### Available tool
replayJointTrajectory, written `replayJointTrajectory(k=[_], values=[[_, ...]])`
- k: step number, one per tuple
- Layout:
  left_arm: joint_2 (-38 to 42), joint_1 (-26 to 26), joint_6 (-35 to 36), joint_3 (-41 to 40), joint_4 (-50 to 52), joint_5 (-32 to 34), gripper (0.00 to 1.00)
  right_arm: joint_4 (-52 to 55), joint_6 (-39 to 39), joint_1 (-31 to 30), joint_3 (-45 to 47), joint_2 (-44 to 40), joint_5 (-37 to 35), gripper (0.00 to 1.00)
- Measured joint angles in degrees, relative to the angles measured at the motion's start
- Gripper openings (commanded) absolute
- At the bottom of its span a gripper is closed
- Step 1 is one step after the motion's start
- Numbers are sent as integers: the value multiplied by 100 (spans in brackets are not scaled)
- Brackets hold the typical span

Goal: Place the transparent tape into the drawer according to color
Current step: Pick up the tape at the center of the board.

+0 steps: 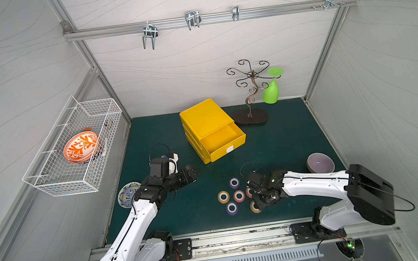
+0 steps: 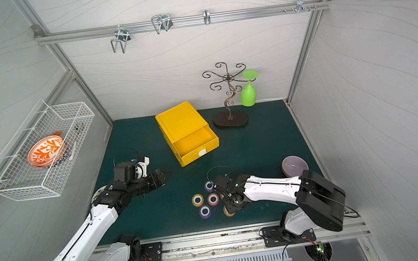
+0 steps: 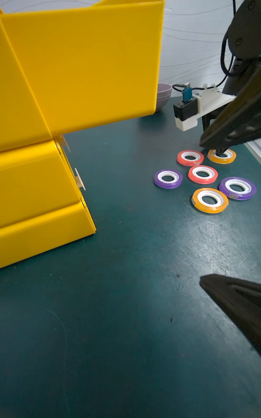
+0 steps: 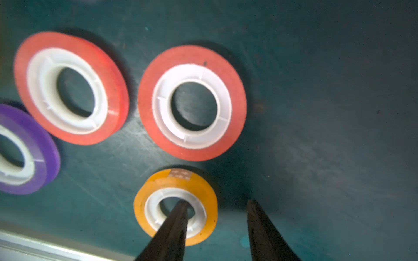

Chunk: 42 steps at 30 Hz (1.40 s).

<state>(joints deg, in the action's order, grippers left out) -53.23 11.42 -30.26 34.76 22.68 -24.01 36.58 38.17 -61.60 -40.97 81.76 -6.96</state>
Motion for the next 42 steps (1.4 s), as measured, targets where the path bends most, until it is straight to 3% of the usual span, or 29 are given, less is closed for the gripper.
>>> replayJointTrajectory(k=[5, 18, 31, 42], values=[[0, 0, 0, 0, 44, 11, 91, -7, 2, -125, -13, 31, -46, 46], [-55, 11, 9, 0, 146, 26, 92, 160, 42, -155, -195, 251, -120, 0], [-105, 109, 20, 0, 256, 94, 93, 313, 24, -57, -192, -39, -136, 0], [-122, 203, 17, 0, 280, 122, 92, 855, -380, 837, -588, -1187, -125, 0]])
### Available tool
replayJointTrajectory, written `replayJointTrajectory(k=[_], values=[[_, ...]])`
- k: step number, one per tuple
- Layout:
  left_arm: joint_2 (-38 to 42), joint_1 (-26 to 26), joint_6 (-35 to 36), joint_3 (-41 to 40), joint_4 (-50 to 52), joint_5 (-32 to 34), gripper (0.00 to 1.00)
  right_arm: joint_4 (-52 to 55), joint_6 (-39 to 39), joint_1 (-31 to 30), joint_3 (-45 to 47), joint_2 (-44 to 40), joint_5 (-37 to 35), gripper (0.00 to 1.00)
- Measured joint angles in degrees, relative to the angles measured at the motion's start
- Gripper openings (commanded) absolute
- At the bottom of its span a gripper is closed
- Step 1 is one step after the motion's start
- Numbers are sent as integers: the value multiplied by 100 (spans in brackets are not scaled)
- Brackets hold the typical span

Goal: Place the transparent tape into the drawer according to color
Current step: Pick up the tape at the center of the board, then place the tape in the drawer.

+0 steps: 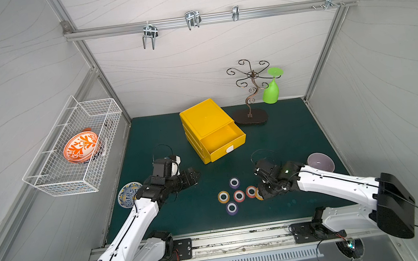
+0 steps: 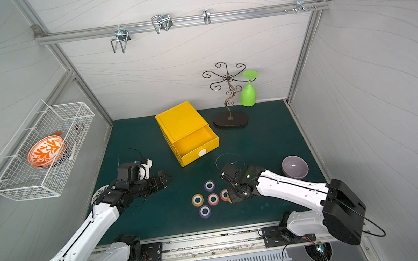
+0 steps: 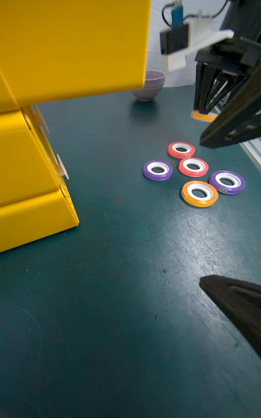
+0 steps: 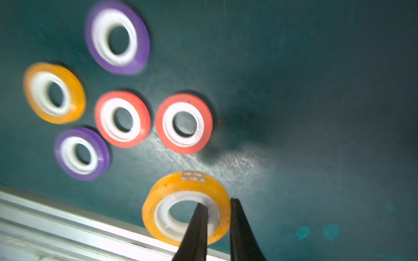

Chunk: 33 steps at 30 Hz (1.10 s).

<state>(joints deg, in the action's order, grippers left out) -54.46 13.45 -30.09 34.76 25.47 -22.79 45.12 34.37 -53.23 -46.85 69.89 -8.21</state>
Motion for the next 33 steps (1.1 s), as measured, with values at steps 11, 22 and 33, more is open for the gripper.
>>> replayJointTrajectory(k=[11, 22, 33], values=[[39, 170, -13, -13, -9, -7, 91, 138, -901, 931, -1856, -92, 179, 0], [70, 374, -66, -225, -133, -11, 91, -157, -1451, 1213, -3775, 1047, 431, 0], [9, 492, -122, -260, -210, 114, 90, -393, -1797, 1379, -4979, 2387, 487, 0]])
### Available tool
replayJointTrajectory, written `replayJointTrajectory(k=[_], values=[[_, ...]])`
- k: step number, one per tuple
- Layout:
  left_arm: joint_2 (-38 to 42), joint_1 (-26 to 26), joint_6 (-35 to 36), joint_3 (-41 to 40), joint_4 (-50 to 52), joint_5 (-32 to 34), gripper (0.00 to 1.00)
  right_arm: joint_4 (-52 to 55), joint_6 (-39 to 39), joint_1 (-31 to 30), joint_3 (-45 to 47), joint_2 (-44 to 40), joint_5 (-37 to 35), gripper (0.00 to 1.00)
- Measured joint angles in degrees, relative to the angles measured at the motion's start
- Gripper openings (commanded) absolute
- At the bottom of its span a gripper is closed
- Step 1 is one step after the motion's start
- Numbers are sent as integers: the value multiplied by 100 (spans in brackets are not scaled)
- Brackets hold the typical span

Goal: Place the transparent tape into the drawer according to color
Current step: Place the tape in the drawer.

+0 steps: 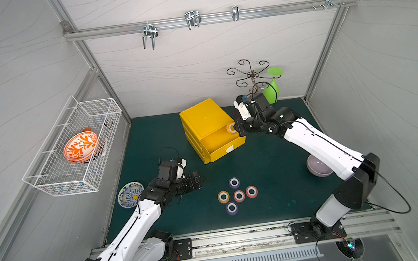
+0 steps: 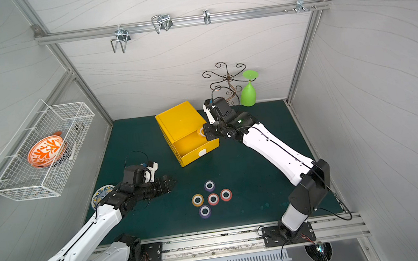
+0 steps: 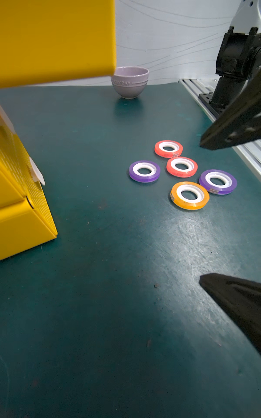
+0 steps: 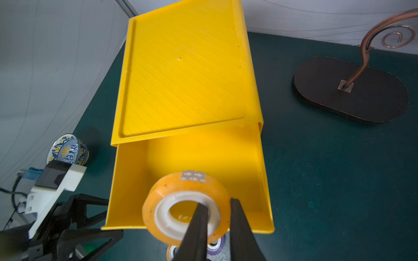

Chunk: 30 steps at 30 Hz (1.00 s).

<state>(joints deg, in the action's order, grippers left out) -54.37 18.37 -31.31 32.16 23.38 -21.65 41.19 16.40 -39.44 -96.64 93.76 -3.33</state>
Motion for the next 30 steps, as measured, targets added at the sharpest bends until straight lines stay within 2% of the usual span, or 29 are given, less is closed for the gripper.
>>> replayJointTrajectory(k=[2, 3, 8, 10, 23, 26, 30], values=[[-22, 17, 0, 0, 2, 44, 90, 2, -39, 11, -42, 173, 11, 0], [-35, 24, 0, 0, 11, 55, 90, 0, -50, 11, -61, 258, 24, 4], [-74, 68, -4, 0, 22, 170, 89, -2, -136, 11, -61, 444, 74, 36], [-92, 103, -7, 0, 33, 227, 89, -7, -175, 11, -63, 444, 85, 44], [-175, 476, -44, 0, 105, 796, 85, -33, -212, 11, 144, 170, 225, 63], [-212, 640, -59, 0, 136, 953, 84, -46, -199, 11, 382, -131, 249, 73], [-323, 916, -109, 0, 173, 1211, 82, -44, -179, 13, 817, -664, 280, 90]])
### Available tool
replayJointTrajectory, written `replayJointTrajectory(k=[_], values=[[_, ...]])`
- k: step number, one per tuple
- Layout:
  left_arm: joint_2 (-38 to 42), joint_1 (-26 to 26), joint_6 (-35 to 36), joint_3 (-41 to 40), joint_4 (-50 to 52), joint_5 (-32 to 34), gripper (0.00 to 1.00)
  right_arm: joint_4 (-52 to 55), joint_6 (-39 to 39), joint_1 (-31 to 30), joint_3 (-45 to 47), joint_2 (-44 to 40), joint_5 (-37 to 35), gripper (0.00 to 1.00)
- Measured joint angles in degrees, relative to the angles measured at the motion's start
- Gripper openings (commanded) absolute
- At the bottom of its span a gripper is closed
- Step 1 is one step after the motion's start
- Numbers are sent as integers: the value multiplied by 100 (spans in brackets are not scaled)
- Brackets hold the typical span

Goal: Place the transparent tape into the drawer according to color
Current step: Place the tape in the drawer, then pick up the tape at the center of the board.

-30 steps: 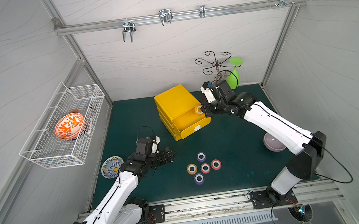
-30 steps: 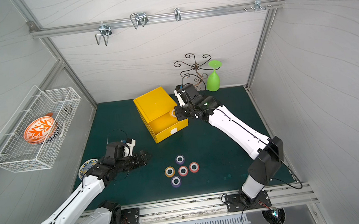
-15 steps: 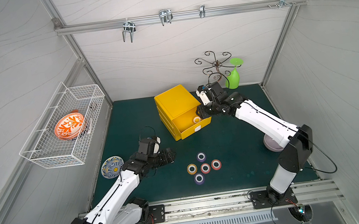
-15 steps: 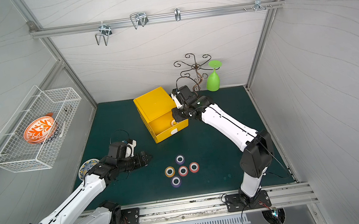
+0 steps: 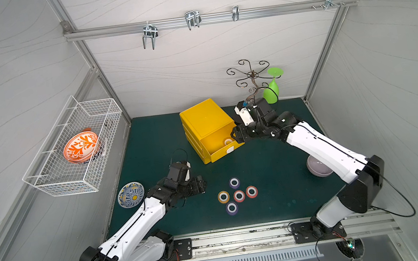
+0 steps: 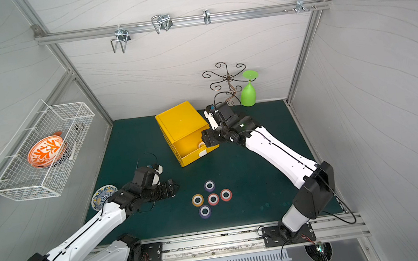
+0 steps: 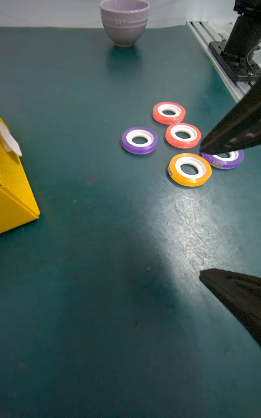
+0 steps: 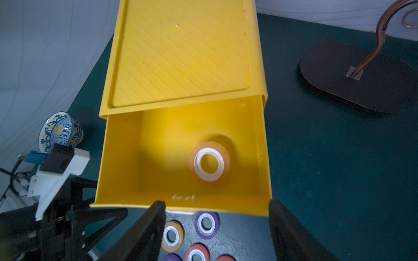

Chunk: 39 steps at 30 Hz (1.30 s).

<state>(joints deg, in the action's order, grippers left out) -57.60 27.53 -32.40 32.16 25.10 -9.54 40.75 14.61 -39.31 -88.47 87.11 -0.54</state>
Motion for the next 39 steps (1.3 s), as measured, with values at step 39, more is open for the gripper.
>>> replayJointTrajectory(k=[39], values=[[-1657, 2133, -1727, -181, -1143, 1106, 65, 437, 186, 981, 2330, -2144, 470, 99]])
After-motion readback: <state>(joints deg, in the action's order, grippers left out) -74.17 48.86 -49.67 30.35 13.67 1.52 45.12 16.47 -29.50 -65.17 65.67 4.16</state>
